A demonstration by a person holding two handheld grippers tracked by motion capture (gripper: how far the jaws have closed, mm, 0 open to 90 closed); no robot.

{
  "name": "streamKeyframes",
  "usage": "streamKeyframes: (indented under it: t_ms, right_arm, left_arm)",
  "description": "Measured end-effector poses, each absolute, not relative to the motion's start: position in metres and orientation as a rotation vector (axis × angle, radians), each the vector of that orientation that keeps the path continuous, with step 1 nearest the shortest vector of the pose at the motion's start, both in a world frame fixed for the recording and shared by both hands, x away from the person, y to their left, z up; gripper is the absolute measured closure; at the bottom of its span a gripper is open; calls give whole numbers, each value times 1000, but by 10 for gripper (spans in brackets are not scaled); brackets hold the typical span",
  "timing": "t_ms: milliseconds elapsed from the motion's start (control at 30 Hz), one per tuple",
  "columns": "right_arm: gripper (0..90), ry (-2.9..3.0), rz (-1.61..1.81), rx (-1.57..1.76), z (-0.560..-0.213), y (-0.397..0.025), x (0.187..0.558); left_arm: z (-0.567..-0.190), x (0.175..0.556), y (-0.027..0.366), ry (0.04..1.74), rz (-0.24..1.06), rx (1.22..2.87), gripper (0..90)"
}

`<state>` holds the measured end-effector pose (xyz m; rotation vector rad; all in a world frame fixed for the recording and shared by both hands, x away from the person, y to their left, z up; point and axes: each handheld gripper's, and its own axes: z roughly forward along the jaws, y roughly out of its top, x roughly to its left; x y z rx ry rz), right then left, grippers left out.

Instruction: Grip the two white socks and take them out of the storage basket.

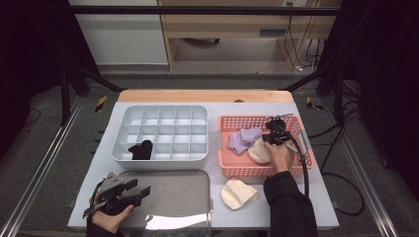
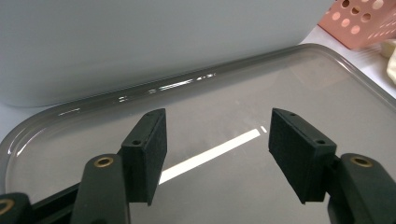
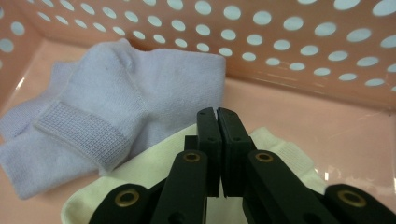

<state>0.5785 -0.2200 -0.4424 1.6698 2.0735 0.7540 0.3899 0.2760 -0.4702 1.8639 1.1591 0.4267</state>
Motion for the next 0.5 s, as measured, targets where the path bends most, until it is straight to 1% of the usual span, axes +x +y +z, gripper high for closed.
streamKeyframes:
  t_ms: [233,500]
  right_arm:
    - [893,2015,838,1593,-429,-222,571]
    - [896,1927,1057,1494,-400,-220,557]
  left_arm:
    - [-470,390,276,1162,429,1862,364]
    - [-470,390,276,1160,430,1868,363]
